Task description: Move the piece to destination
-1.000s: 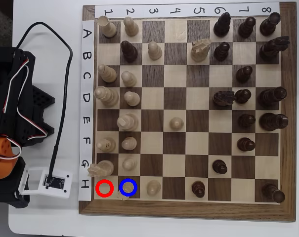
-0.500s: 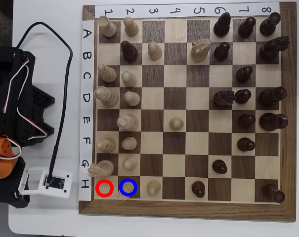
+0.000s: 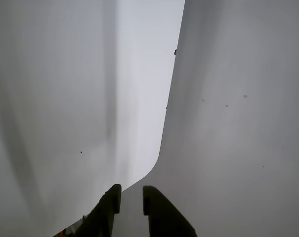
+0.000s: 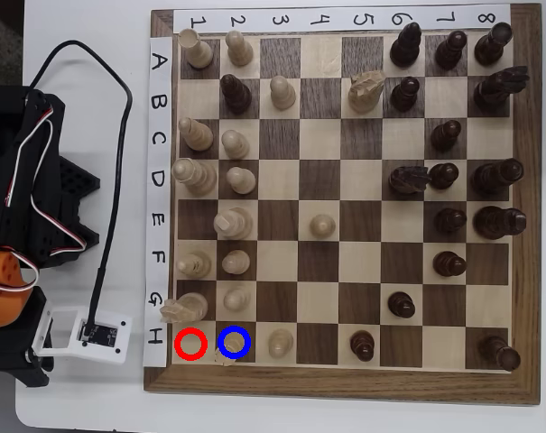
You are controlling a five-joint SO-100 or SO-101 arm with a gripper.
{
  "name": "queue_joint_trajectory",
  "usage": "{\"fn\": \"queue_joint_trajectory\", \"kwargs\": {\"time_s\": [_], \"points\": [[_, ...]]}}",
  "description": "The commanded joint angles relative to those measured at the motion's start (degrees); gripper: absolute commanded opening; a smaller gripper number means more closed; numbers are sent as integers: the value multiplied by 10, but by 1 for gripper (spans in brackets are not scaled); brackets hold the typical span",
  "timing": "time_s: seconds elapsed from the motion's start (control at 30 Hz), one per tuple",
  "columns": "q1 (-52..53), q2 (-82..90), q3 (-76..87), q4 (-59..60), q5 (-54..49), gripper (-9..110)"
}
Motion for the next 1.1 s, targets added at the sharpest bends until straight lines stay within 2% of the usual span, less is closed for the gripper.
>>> {"fn": "queue_joint_trajectory", "kwargs": {"time_s": [0.0, 1.07], "points": [[3, 36, 23, 0, 3, 3], [0, 36, 23, 0, -1, 1]]}}
